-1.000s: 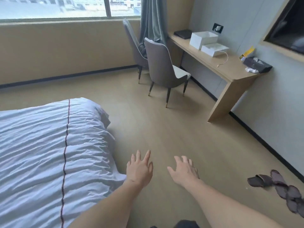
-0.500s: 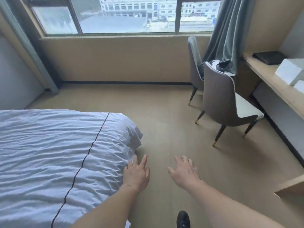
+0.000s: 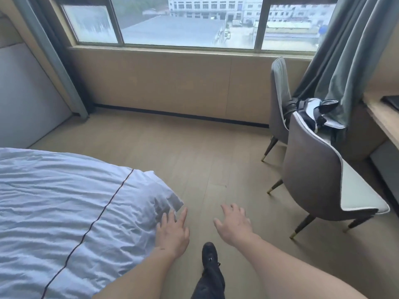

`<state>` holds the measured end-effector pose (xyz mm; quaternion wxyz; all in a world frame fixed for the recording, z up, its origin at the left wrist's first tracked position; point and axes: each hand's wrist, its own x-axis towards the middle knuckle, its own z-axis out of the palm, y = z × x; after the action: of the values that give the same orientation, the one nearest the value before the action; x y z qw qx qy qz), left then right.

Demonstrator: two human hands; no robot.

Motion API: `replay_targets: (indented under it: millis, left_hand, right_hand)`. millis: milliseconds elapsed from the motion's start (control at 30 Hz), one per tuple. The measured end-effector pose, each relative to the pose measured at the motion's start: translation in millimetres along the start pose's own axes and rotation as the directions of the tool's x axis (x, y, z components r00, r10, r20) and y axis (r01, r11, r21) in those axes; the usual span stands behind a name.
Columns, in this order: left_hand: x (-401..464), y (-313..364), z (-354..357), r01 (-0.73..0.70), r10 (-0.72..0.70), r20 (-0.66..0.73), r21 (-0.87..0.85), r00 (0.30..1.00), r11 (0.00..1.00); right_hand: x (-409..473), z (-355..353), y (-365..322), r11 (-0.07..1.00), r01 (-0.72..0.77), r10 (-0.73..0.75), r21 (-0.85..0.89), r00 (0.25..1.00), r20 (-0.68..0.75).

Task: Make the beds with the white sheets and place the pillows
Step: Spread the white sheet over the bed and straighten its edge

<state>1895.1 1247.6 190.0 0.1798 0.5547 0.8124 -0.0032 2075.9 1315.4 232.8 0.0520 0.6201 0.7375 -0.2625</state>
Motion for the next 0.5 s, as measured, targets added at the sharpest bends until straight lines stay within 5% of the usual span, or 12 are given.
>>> replay_targets:
  millis: [200, 500]
  left_hand:
    - [161, 47, -39, -0.031, 0.03, -0.056, -0.016, 0.998, 0.999]
    - [361, 68, -116, 0.111, -0.118, -0.096, -0.079, 0.988, 0.991]
  right_hand:
    - [153, -63, -14, 0.995, 0.062, -0.061, -0.079, 0.998, 0.012]
    - [368, -157, -77, 0.966, 0.223, -0.22, -0.134, 0.975, 0.039]
